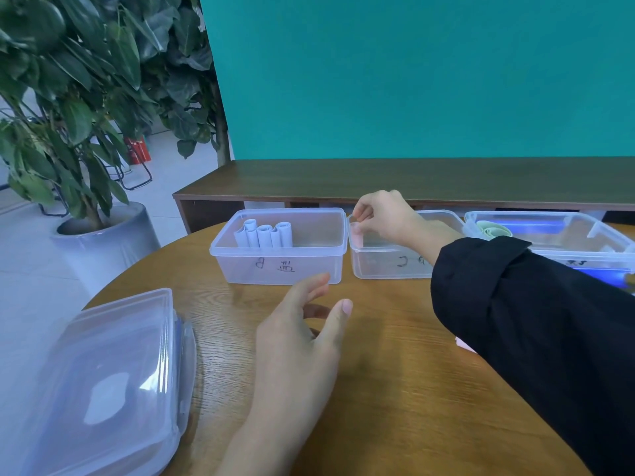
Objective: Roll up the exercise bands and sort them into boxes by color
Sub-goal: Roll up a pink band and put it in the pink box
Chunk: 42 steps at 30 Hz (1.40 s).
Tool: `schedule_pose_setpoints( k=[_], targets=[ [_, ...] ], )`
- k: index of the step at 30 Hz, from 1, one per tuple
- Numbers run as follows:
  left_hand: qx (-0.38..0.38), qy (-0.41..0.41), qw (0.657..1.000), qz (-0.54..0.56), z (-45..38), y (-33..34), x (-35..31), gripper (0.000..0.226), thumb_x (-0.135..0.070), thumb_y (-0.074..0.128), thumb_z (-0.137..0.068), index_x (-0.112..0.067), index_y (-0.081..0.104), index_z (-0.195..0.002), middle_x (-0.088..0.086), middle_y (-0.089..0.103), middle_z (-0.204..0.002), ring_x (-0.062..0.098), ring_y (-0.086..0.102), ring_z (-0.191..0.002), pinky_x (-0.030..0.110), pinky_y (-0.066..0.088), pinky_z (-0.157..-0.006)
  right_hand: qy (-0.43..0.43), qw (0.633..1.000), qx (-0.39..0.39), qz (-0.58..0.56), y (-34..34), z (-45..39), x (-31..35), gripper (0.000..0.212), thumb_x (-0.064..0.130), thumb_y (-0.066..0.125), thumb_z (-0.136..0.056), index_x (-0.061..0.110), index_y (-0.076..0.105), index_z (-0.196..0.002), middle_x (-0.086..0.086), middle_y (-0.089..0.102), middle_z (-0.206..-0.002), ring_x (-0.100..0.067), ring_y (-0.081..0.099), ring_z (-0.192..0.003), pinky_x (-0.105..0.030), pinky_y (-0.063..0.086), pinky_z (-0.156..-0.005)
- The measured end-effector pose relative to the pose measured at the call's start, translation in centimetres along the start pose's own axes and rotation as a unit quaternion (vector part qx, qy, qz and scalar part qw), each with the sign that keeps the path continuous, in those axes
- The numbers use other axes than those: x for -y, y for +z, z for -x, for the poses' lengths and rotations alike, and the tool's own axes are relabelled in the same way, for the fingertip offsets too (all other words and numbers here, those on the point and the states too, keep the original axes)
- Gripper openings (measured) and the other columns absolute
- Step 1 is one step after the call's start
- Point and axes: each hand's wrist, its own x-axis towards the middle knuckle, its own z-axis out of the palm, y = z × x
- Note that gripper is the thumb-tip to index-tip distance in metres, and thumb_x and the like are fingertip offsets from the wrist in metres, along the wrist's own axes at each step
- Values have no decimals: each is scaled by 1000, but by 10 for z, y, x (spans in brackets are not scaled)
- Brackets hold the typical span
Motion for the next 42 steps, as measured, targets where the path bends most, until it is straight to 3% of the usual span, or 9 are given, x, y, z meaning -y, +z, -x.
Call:
schedule_pose_setpoints(
  k=[10, 14, 20, 27, 31, 34, 36, 39, 42],
  targets=[
    [-5, 3, 1000, -9, 0, 0, 3, 28, -40, 74, -88, -39, 68, -115, -38, 66, -97, -9, 63, -90, 11, 46, -67, 2, 1000, 11, -3, -11, 7, -1, 20, 13, 82, -83, 12, 72, -100, -3, 70, -98, -17, 67, -96, -27, 53, -89],
    [-11, -2, 1000, -16, -1, 0, 3, 28, -43, 74, -87, -41, 69, -114, -27, 70, -89, -4, 63, -83, 12, 46, -66, 11, 1000, 3, -4, -16, 10, -3, 18, 8, 81, -83, 14, 72, -97, -5, 72, -99, -19, 68, -97, -27, 52, -87],
    [1, 2, 1000, -15, -2, -1, 2, 26, -34, 74, -90, -37, 68, -115, -25, 69, -104, -14, 61, -91, 5, 42, -68, 19, 999, -20, -28, -30, 23, 1, 19, 9, 81, -83, 17, 72, -98, -2, 74, -99, -15, 70, -96, -28, 53, -92],
    [30, 1, 999, -22, 3, -5, 4, 29, -32, 72, -93, -33, 67, -122, -26, 65, -106, -14, 60, -91, -2, 38, -73, 19, 997, -55, -40, -60, 90, 25, 14, 26, 79, -87, 24, 72, -99, 5, 73, -99, -9, 67, -95, -19, 50, -78],
    [36, -9, 999, -1, 17, -8, 0, 31, -32, 72, -92, -29, 68, -122, -18, 69, -112, -7, 63, -98, 16, 47, -89, 42, 994, -58, -78, -68, 152, 33, 16, 29, 77, -89, 22, 73, -102, 9, 74, -92, -2, 69, -86, -26, 59, -78],
    [56, -12, 998, 2, 34, -5, -8, 32, -33, 73, -91, -31, 67, -123, -18, 69, -114, -9, 61, -99, 12, 43, -84, 57, 992, -74, -86, -65, 196, 30, 17, 30, 74, -91, 19, 73, -104, 10, 74, -94, -2, 69, -88, -23, 57, -81],
    [76, -14, 997, 3, 47, -1, -11, 34, -34, 74, -90, -33, 67, -123, -19, 69, -113, -8, 61, -100, 11, 43, -85, 67, 991, -94, -72, -63, 221, 25, 17, 30, 74, -91, 18, 74, -103, 9, 73, -95, -2, 67, -89, -20, 54, -85],
    [89, -12, 996, 19, 63, 4, -13, 34, -33, 76, -89, -33, 68, -122, -17, 70, -109, -2, 64, -100, 22, 48, -95, 113, 990, -80, 14, -56, 244, 15, 24, 43, 71, -90, 26, 72, -107, 11, 72, -97, -8, 64, -98, -36, 51, -95],
    [100, -6, 995, 17, 71, 12, -17, 32, -33, 76, -89, -35, 67, -120, -16, 71, -108, -7, 62, -97, 13, 45, -86, 189, 969, -25, 155, -52, 259, 12, 41, 59, 54, -85, 44, 59, -123, 12, 61, -109, -20, 44, -117, -37, 44, -83]
  ],
)
